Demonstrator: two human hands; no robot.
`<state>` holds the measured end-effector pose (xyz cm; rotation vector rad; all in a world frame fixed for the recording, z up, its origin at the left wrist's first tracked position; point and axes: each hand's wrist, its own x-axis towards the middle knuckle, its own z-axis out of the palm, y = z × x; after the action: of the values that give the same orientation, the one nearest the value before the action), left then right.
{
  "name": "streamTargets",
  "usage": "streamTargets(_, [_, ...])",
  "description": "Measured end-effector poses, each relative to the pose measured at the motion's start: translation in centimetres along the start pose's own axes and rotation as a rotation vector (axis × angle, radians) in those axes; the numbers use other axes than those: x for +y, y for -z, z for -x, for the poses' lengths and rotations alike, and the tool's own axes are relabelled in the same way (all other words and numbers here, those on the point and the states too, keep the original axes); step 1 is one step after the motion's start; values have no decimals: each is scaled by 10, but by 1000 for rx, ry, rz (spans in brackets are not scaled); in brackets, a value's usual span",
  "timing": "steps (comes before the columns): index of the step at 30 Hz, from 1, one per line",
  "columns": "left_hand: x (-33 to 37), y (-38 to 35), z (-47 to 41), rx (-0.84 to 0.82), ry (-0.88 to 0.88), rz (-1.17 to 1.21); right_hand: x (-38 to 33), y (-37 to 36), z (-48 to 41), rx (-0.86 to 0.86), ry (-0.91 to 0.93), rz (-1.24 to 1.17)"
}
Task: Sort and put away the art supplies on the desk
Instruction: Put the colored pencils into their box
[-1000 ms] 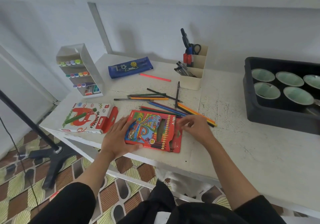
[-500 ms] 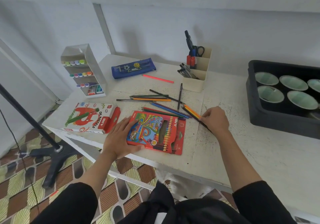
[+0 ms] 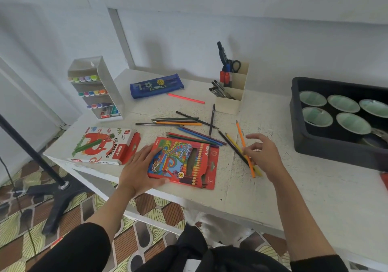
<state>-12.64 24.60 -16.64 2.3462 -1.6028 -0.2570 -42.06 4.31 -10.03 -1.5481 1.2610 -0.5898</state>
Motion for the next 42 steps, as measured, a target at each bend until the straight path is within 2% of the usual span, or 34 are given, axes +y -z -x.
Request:
streamTargets(6, [-1, 0, 0, -7, 5, -1, 2, -10, 13, -5, -58, -332])
streamTargets(13, [-1, -1, 0, -12, 5, -2, 18, -32, 19, 80, -45, -444])
streamTargets(17, [0, 0, 0, -18, 15, 1, 15, -39, 23, 102, -123, -648])
streamTargets(23, [2, 2, 1, -18, 18, 4, 25, -55, 24, 152, -105, -545])
streamTargets(33, [2, 3, 1, -39, 20, -21, 25, -50, 27, 281, -3, -630])
streamTargets(36, [1, 1, 1, -35, 20, -22, 28, -37, 26, 164, -4, -516])
streamTargets(39, [1, 1, 1, -32, 18, -17, 29, -35, 31, -56, 4, -177])
streamTargets(42, [0, 0, 1, -36, 19, -10, 26, -54, 38, -149, 104, 102])
